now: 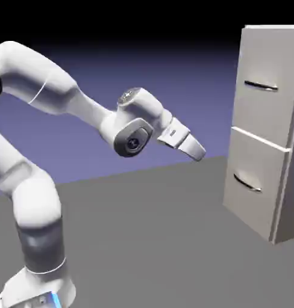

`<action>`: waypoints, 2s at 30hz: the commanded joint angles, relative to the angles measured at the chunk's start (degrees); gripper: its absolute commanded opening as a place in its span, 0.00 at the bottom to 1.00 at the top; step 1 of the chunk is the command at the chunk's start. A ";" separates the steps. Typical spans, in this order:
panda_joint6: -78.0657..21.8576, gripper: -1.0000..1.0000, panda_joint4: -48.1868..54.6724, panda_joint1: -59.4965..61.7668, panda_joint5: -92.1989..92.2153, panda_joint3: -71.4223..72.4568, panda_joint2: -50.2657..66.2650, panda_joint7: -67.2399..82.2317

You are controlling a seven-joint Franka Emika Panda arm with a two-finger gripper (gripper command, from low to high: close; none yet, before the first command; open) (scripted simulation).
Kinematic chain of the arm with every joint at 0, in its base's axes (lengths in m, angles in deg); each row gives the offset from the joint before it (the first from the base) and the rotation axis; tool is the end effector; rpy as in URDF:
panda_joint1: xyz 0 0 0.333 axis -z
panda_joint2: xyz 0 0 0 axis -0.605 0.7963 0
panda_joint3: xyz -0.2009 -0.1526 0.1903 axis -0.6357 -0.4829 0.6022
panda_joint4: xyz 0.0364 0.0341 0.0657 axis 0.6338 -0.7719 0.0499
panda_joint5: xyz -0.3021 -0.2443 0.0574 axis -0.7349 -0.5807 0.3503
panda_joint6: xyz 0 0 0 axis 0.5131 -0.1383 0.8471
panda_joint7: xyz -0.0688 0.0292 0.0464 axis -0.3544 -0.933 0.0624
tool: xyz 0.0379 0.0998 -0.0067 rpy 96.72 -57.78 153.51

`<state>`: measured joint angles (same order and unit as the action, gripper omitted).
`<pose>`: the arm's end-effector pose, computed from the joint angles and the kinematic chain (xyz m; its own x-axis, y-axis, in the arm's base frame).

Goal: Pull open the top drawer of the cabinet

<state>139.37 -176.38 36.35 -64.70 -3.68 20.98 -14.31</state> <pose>0.3943 0.0095 0.4632 0.5577 -0.5995 0.5740 -0.4132 -0.8003 -0.4344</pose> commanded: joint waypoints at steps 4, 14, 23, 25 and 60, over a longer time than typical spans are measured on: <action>-0.46 0.50 3.89 -0.61 -9.97 -0.32 2.23 7.01; -1.62 0.50 13.61 -2.13 -34.89 -1.11 7.80 24.54; -2.67 0.50 22.37 -3.50 -57.31 -1.82 12.81 40.32; -2.90 0.50 24.31 -3.80 -62.30 -1.98 13.93 43.82; -6.96 0.50 58.34 -9.13 -149.51 -4.74 33.42 105.17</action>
<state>132.41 -118.04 27.22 -214.20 -8.42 54.41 90.86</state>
